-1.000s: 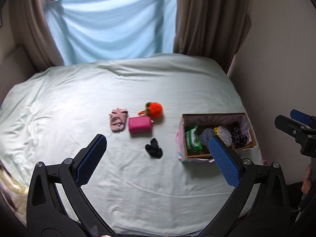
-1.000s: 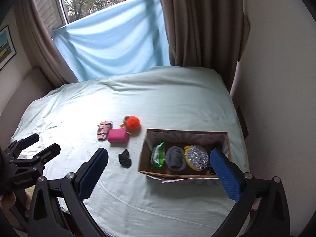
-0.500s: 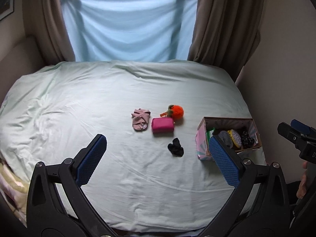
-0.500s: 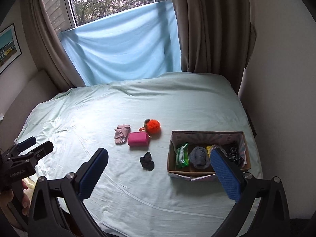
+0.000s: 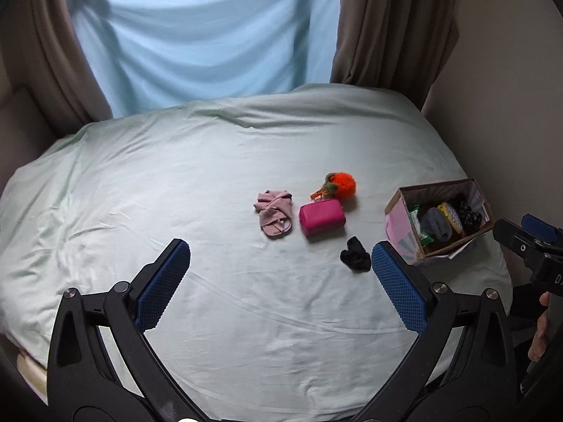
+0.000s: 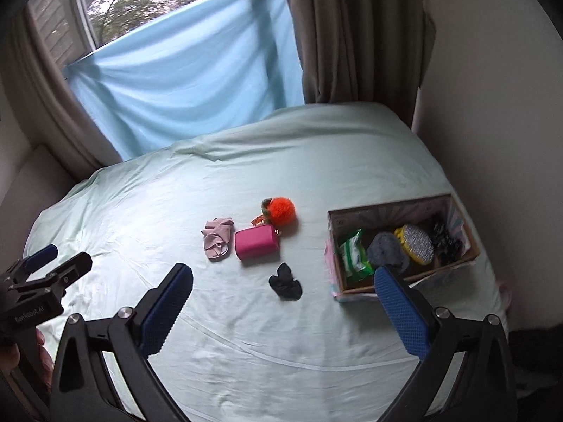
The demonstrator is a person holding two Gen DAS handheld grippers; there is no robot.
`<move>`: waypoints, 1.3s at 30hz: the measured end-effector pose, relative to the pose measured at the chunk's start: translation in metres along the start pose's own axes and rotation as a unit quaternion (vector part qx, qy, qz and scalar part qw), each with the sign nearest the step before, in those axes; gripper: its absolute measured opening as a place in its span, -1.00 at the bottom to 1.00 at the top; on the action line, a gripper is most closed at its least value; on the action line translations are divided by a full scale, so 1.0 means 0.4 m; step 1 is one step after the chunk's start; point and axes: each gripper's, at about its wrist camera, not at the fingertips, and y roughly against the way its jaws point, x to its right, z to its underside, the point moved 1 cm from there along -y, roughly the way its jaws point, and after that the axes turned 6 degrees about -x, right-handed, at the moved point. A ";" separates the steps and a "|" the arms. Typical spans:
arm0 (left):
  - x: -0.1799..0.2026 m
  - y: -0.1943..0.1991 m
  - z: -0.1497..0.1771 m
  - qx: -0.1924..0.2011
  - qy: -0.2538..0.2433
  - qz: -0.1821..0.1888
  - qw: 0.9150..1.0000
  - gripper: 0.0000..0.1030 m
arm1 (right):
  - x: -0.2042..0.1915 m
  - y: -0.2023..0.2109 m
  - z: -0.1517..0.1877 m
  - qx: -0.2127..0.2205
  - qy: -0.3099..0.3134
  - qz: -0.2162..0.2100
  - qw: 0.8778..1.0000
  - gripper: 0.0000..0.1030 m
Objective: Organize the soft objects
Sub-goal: 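Move both grippers toward the black sock and pink pouch, then grasp the pink pouch with the left gripper while the right grasps the black sock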
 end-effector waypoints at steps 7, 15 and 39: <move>-0.050 -0.212 -0.032 -0.024 -0.042 0.028 0.998 0.99 | -0.069 -0.181 0.040 -0.024 -0.043 0.031 0.998 0.99; -0.017 -0.492 -0.050 -0.041 -0.118 0.084 0.989 0.99 | -0.077 -0.395 0.098 -0.031 -0.076 0.066 0.994 0.99; 0.274 -1.054 -0.027 -0.057 -0.329 0.137 0.933 0.99 | -0.015 -0.825 0.214 -0.019 -0.149 0.116 0.982 0.97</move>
